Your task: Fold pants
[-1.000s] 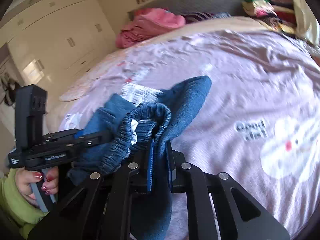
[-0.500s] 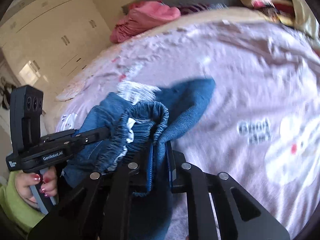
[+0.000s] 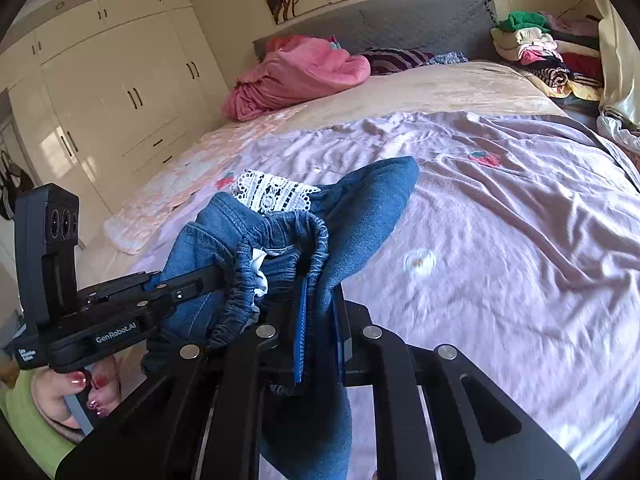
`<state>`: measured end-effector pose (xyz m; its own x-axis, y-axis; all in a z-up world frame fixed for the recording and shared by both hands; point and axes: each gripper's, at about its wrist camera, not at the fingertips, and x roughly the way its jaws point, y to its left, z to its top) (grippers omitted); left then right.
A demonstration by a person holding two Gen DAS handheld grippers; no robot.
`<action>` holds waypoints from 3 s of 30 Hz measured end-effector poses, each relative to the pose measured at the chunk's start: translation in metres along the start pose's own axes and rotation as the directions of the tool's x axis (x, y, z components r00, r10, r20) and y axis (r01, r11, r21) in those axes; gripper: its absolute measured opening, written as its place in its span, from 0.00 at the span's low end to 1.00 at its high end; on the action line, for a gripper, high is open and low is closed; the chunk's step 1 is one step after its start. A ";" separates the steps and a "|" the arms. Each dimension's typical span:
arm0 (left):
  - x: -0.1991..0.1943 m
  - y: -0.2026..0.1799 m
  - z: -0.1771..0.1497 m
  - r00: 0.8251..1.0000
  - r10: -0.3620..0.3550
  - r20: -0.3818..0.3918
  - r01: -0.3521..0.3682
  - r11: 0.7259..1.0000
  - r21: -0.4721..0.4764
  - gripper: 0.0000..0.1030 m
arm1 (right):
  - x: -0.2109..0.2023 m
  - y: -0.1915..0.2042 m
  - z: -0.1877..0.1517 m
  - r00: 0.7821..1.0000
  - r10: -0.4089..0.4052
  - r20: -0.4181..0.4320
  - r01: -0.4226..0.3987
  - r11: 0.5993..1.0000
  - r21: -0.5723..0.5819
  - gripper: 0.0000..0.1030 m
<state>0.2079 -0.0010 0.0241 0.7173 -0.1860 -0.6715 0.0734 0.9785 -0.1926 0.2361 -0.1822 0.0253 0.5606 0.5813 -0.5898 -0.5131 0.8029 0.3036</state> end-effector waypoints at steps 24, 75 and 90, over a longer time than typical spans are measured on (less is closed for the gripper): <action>0.043 0.035 -0.024 0.988 0.107 -0.111 -0.115 0.991 -0.067 0.70 | 0.031 -0.056 -0.042 0.984 -0.141 -0.110 0.156 0.977 0.142 0.66; -0.098 -0.020 -0.152 0.987 0.141 -0.074 -0.138 0.990 0.043 0.91 | -0.121 0.032 -0.169 0.968 -0.249 -0.026 0.251 0.963 0.101 0.95; -0.093 -0.023 -0.163 0.984 0.149 -0.098 -0.145 0.988 0.044 0.91 | -0.118 0.041 -0.175 0.969 -0.245 -0.035 0.247 0.965 0.090 0.95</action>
<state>0.0263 -0.0204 -0.0258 0.6489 -0.0460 -0.7594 -0.0012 0.9981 -0.0615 0.0347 -0.2413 -0.0237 0.6463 0.3619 -0.6718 -0.2979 0.9302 0.2145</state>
